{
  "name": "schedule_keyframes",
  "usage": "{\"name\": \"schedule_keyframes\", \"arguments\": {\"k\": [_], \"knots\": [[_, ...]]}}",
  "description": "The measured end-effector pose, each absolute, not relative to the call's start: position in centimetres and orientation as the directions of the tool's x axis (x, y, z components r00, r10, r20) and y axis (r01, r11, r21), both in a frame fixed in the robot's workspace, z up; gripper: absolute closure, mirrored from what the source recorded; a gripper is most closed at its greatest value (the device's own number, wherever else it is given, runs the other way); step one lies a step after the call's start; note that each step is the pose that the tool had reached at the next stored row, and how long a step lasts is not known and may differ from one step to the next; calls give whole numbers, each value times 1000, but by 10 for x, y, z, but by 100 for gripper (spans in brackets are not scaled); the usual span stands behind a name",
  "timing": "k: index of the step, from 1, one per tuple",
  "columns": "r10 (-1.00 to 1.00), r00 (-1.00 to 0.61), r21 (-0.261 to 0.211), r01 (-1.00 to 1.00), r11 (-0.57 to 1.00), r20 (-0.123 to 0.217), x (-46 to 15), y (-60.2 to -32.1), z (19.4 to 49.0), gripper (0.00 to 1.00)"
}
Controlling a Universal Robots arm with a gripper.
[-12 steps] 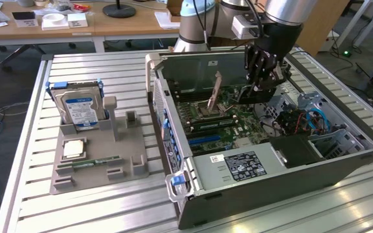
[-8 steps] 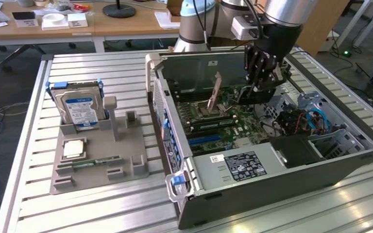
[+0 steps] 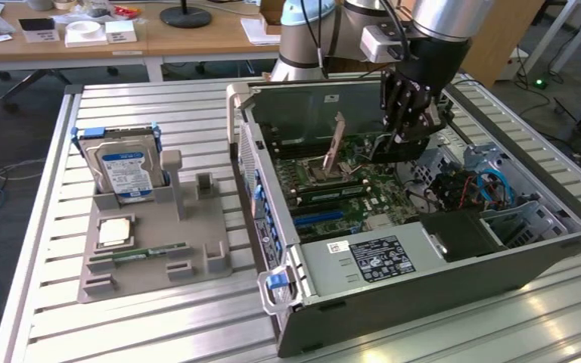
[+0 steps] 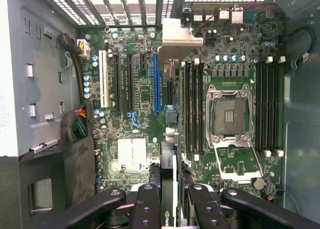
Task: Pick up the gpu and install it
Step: 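Insert the gpu into the slot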
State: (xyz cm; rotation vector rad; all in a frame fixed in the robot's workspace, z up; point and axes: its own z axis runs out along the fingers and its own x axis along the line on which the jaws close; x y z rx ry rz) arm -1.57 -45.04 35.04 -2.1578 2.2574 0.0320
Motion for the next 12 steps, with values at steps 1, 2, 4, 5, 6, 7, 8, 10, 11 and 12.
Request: {"name": "schedule_keyframes", "arguments": {"k": [1, 2, 4, 5, 6, 7, 8, 10, 11, 12], "knots": [[-999, -45, 2, -999, 45, -28, -16, -450, 350, 74], [-999, -45, 2, -999, 45, -28, -16, -450, 350, 74], [-999, -45, 2, -999, 45, -28, -16, -450, 350, 74], [-999, -45, 2, -999, 45, -28, -18, -450, 350, 74], [-999, -45, 2, -999, 45, -28, -21, -450, 350, 74], [-999, -45, 2, -999, 45, -28, -23, -450, 350, 74], [-999, -45, 2, -999, 45, -28, -25, -450, 350, 74], [-999, -45, 2, -999, 45, -28, -25, -450, 350, 74], [-999, -45, 2, -999, 45, -28, -25, -450, 350, 74], [-999, -45, 2, -999, 45, -28, -25, -450, 350, 74]]}}
